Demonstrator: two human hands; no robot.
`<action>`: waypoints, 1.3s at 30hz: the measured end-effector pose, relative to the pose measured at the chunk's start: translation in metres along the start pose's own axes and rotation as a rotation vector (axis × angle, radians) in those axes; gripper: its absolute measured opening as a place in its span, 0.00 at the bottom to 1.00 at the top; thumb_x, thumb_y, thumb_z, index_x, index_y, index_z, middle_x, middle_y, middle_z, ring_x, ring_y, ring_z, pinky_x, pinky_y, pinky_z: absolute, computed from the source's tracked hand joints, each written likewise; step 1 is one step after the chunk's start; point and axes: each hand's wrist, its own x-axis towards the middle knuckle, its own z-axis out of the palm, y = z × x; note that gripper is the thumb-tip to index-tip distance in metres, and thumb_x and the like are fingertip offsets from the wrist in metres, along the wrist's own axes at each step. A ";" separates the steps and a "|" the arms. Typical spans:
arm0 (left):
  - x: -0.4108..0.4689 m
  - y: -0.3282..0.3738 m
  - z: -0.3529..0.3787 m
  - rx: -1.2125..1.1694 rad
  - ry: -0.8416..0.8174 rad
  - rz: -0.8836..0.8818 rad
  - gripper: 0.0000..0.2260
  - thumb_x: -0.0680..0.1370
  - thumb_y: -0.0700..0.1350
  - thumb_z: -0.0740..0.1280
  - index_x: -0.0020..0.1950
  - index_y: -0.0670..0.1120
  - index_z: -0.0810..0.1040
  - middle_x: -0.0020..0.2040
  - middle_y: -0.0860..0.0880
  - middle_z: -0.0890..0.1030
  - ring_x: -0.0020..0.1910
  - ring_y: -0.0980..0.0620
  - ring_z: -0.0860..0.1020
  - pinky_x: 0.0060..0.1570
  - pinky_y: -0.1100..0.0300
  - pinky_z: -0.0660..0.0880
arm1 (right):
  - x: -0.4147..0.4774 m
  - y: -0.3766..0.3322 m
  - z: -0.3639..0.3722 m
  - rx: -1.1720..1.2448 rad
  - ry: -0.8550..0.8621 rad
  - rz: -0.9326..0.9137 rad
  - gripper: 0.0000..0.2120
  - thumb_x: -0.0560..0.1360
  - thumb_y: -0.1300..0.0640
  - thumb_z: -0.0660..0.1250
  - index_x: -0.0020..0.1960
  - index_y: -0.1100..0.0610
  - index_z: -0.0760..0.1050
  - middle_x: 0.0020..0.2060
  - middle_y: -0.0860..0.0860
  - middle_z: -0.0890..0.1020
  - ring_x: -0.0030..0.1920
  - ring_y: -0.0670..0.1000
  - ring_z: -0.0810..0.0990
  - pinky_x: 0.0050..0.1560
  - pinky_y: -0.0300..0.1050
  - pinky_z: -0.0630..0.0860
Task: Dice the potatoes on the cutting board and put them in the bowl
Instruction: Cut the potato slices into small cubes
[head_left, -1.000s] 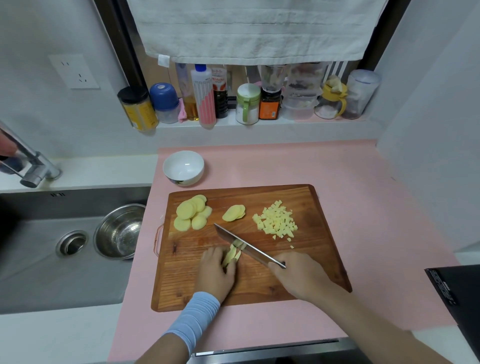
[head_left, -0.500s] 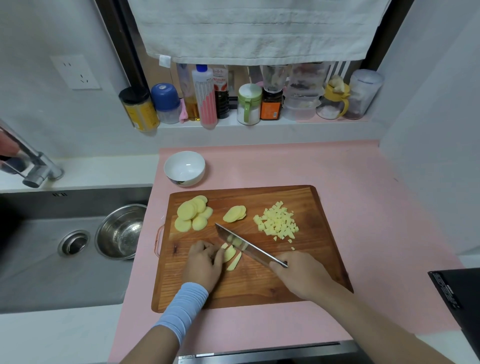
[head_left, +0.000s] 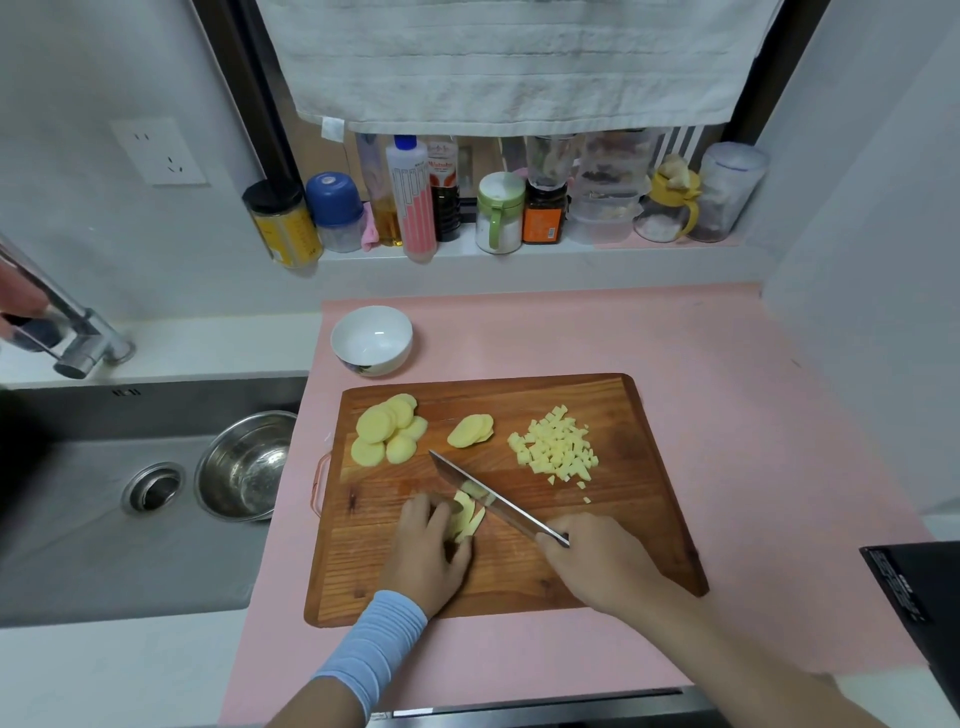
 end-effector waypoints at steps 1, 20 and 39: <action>-0.001 -0.001 0.000 0.018 0.017 0.067 0.08 0.72 0.47 0.70 0.49 0.46 0.77 0.48 0.50 0.73 0.47 0.49 0.71 0.47 0.53 0.76 | 0.000 0.000 0.001 -0.014 0.018 -0.003 0.19 0.82 0.46 0.59 0.34 0.49 0.70 0.29 0.46 0.76 0.30 0.46 0.74 0.31 0.40 0.69; 0.003 0.000 0.016 -0.018 0.092 0.151 0.03 0.73 0.41 0.70 0.45 0.44 0.80 0.47 0.51 0.79 0.44 0.46 0.75 0.42 0.51 0.77 | -0.013 0.002 0.010 -0.222 0.111 -0.173 0.14 0.83 0.46 0.56 0.55 0.49 0.79 0.37 0.45 0.82 0.36 0.48 0.80 0.41 0.48 0.81; 0.002 0.002 0.015 -0.057 0.129 0.170 0.03 0.72 0.39 0.70 0.39 0.43 0.78 0.40 0.50 0.76 0.41 0.49 0.73 0.41 0.59 0.73 | 0.020 -0.016 0.023 -0.170 -0.001 -0.120 0.14 0.83 0.47 0.57 0.40 0.48 0.70 0.33 0.46 0.76 0.36 0.52 0.78 0.36 0.46 0.74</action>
